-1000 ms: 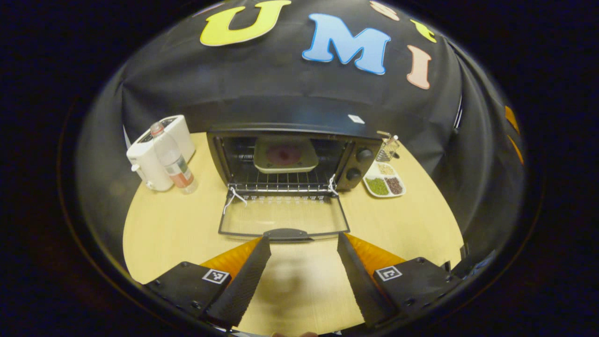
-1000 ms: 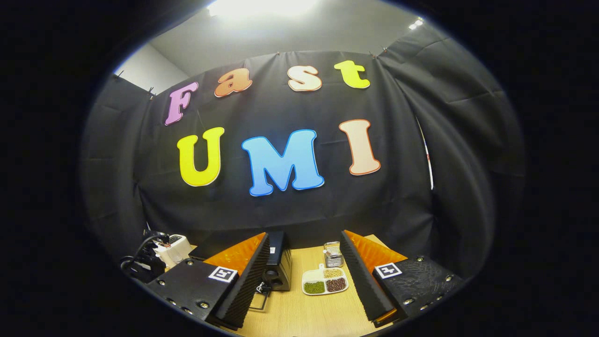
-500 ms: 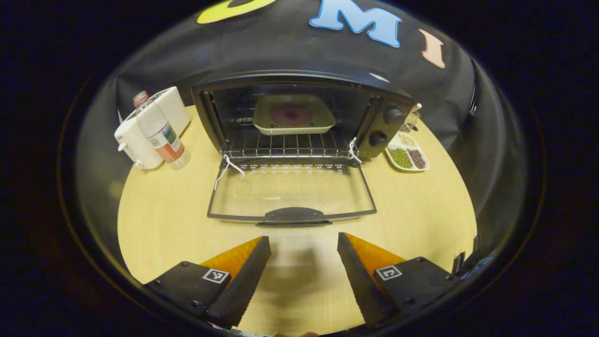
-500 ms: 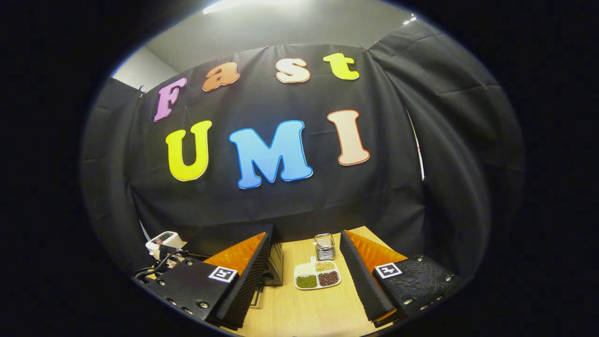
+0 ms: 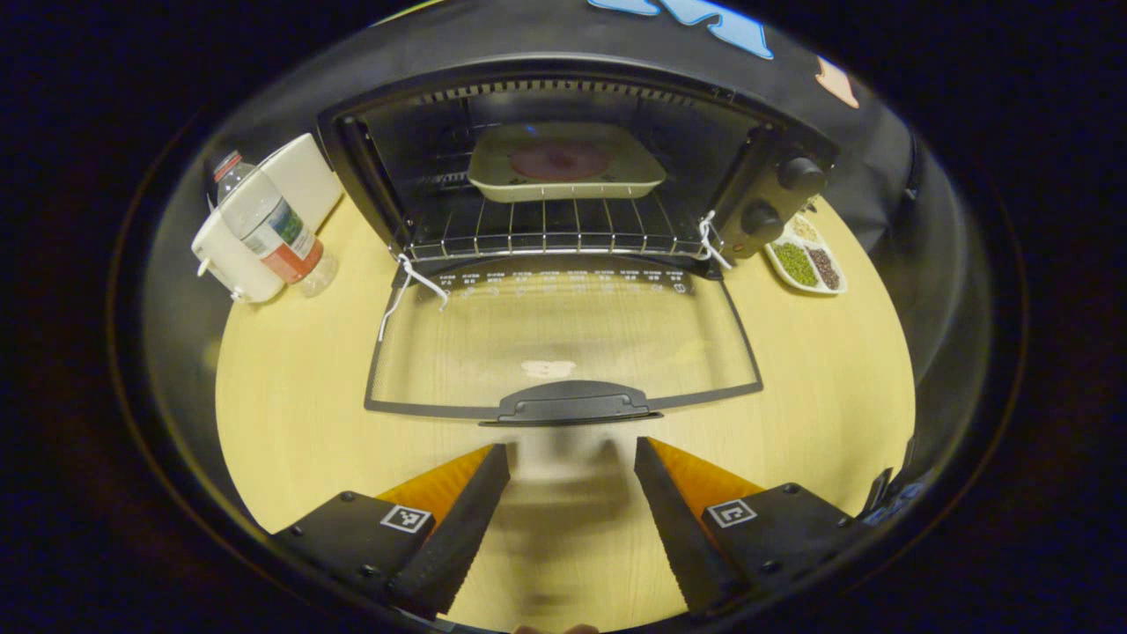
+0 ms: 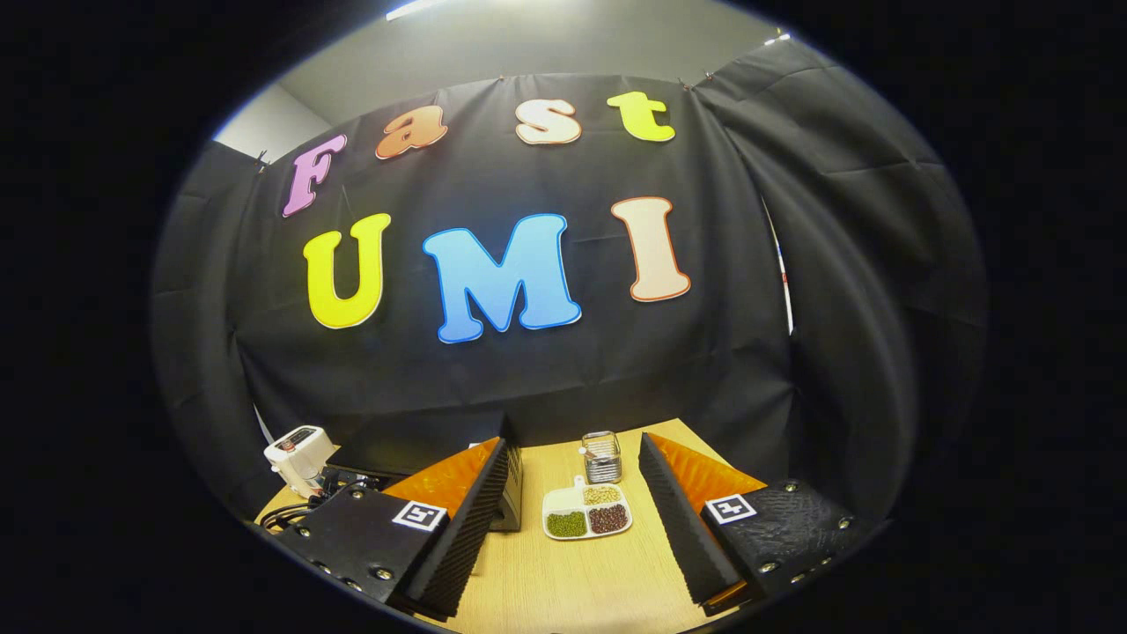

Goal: Open the electric oven with the left hand, put the food in, and close the electric oven.

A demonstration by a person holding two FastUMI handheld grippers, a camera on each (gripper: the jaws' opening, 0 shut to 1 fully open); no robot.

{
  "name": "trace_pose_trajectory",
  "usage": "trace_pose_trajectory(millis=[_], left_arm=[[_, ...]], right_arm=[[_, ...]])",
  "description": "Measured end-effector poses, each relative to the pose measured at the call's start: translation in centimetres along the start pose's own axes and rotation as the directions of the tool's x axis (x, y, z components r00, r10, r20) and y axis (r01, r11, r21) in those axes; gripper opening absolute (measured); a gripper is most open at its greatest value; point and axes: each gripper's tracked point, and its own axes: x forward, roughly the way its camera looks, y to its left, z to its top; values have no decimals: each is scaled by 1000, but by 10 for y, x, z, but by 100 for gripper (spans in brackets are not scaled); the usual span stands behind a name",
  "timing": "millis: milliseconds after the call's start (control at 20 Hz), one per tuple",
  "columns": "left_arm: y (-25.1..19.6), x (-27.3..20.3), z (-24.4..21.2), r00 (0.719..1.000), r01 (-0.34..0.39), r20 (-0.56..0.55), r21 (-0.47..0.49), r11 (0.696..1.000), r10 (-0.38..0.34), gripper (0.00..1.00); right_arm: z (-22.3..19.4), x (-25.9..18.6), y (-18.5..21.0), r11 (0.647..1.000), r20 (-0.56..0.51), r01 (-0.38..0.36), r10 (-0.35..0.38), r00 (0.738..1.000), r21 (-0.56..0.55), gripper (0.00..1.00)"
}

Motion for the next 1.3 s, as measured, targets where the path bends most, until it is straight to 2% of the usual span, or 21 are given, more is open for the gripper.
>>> trace_pose_trajectory(millis=[550,600,750,850,900,1300], left_arm=[[2,22,5,999,-5,-47,2,1000,5,100],[2,24,4,999,-5,-51,1,1000,6,94],[4,30,3,998,-6,-68,-15,1000,5,100],[5,30,3,998,-6,-67,-8,1000,5,98],[4,29,3,998,-7,-65,-4,1000,6,100],[2,-3,10,999,3,34,-6,1000,-3,98]], right_arm=[[2,4,-6,1000,-13,30,-30,999,2,92],[2,3,-4,1000,-17,26,-26,1000,5,92],[0,5,0,1000,-23,18,-18,1000,7,92],[0,5,3,1000,-21,17,-17,1000,6,92],[-1,5,5,1000,-23,17,-16,1000,8,92],[-5,-5,9,1000,-28,11,-11,1000,19,92]])
